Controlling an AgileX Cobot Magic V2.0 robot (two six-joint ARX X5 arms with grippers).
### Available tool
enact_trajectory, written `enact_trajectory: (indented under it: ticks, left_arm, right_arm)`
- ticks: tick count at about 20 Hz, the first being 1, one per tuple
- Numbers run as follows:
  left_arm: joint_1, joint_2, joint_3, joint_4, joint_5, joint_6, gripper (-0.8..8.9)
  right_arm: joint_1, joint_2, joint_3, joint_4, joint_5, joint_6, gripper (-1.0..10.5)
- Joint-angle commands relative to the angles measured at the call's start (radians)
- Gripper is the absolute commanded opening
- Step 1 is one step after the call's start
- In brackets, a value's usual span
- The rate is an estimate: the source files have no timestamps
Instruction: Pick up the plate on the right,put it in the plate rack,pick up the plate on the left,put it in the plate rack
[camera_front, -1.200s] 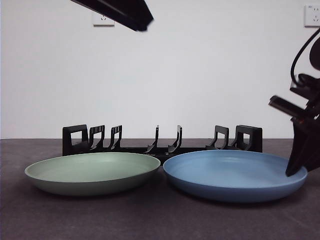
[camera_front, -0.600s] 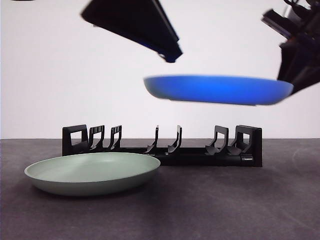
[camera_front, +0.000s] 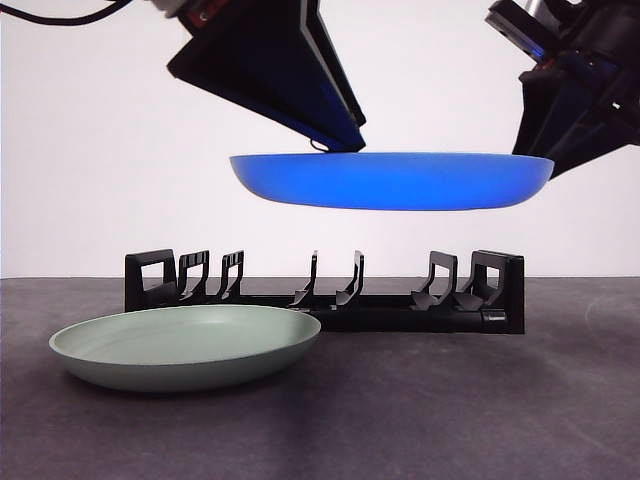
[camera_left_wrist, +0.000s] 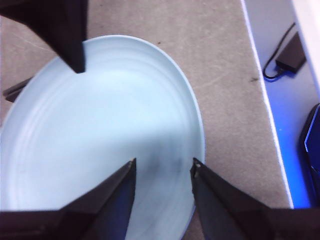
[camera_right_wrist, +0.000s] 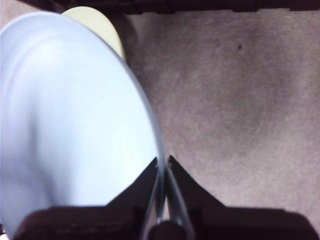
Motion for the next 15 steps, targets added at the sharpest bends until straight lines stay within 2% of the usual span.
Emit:
enact_trajectory:
  ticks: [1,3,5,10,14,15]
  left_arm:
    - [-0.004,0.005,0.002,-0.010,0.011,0.008,1.86]
    - [-0.011,0.005,0.002,-0.023,0.008,0.008,1.94]
    - [-0.032,0.005,0.002,-0.034,0.003,0.008,2.63]
    - [-0.062,0.005,0.002,0.003,-0.001,0.008,2.57]
    - [-0.060,0.005,0.002,0.018,-0.049,0.008,2.44]
    - [-0.059,0.005,0.002,0.017,-0.049,0.008,1.93]
  right_arm:
    - [0.002,0.000,0.024,0.008,-0.021,-0.001,-0.1]
    - [0.001,-0.001,0.037,0.009,-0.032,-0.005,-0.1]
    - [0.000,-0.001,0.049,0.009,-0.030,-0.010,-0.1]
    - [0.000,-0.001,0.052,0.009,-0.031,-0.011,-0.1]
    - [0.000,-0.001,0.052,0.008,-0.039,-0.011,-0.1]
    - [0.001,-0.001,0.052,0.008,-0.039,-0.011,-0.1]
